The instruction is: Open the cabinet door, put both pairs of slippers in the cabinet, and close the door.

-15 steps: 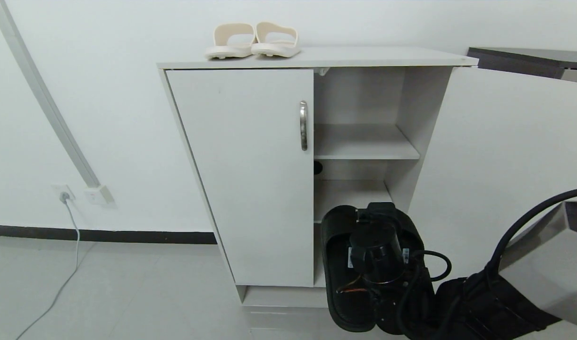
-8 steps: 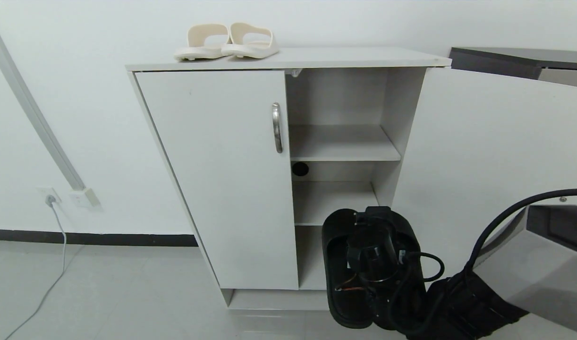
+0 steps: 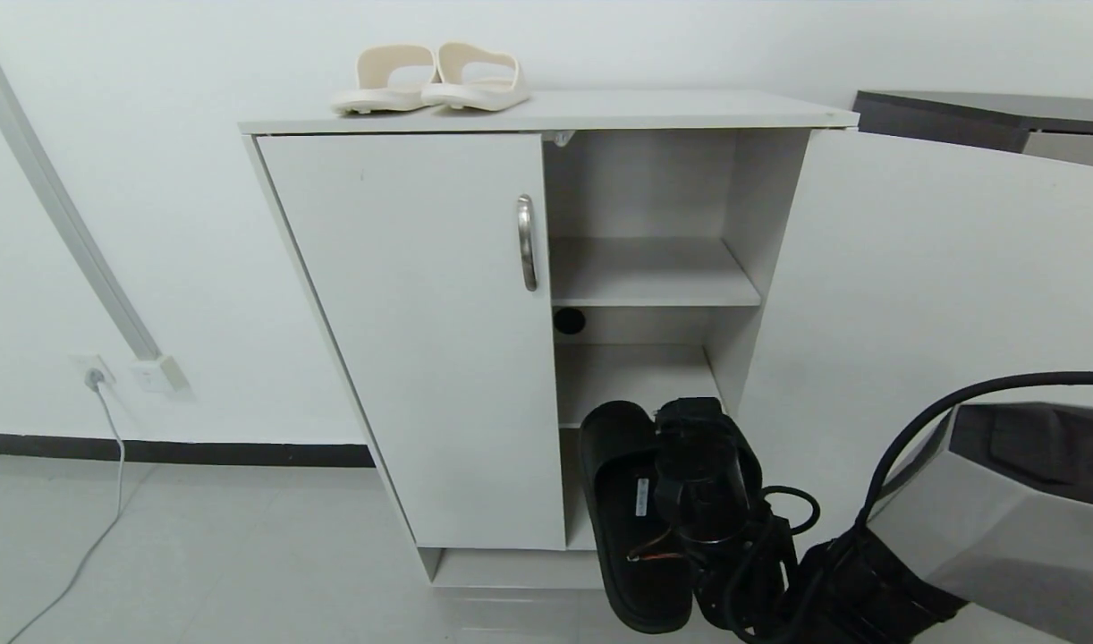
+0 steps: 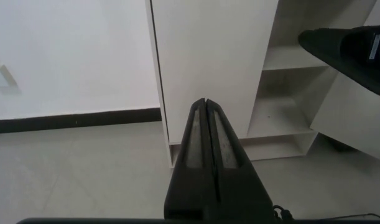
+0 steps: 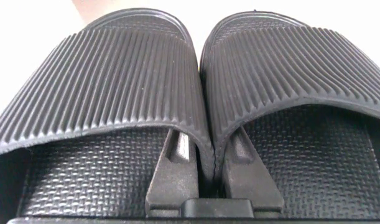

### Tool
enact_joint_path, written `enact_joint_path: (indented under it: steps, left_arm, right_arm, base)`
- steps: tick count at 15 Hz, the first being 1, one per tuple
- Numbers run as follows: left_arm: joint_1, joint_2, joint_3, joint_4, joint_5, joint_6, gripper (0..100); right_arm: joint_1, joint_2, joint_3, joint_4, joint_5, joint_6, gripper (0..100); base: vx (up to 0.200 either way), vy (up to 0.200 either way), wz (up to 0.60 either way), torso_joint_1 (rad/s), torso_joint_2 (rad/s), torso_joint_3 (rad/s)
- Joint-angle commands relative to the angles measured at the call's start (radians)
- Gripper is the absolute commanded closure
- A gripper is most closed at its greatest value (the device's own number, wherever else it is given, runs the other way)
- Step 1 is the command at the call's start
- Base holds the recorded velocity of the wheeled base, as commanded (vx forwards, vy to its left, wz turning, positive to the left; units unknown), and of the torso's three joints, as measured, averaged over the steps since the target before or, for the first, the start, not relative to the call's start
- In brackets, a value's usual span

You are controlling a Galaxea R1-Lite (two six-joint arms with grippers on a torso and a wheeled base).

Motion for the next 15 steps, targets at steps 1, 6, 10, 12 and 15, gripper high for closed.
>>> enact_joint_path:
  steps: [1, 6, 10, 12, 15]
  left_arm:
    - [0.000, 0.002, 0.000, 0.000, 0.000, 0.000, 100]
    - [0.000, 0.002, 0.000, 0.000, -0.001, 0.000, 100]
    - [0.000, 0.002, 0.000, 0.000, -0.001, 0.002, 100]
    - [0.000, 0.002, 0.000, 0.000, -0.001, 0.002, 100]
    - [0.000, 0.003, 0.000, 0.000, -0.001, 0.002, 100]
  right_arm:
    - [0.001, 0.026, 0.002, -0.008, 0.001, -0.012, 100]
    - [-0.001, 0.058, 0.004, -0.010, -0.004, -0.012, 100]
    - [-0.001, 0.066, 0.004, -0.013, -0.004, -0.014, 100]
    - [-0.001, 0.067, -0.001, -0.011, -0.001, -0.014, 100]
    - [-0.001, 0.080, -0.022, -0.010, 0.013, -0.014, 100]
  base:
    - [0.000, 0.000, 0.00, 0.000, 0.00, 0.000]
    - [0.000, 0.000, 0.00, 0.000, 0.00, 0.000]
    - [0.000, 0.000, 0.00, 0.001, 0.00, -0.077]
    - [0.000, 0.000, 0.00, 0.002, 0.00, -0.186]
    - [0.000, 0.000, 0.00, 0.004, 0.00, -0.196]
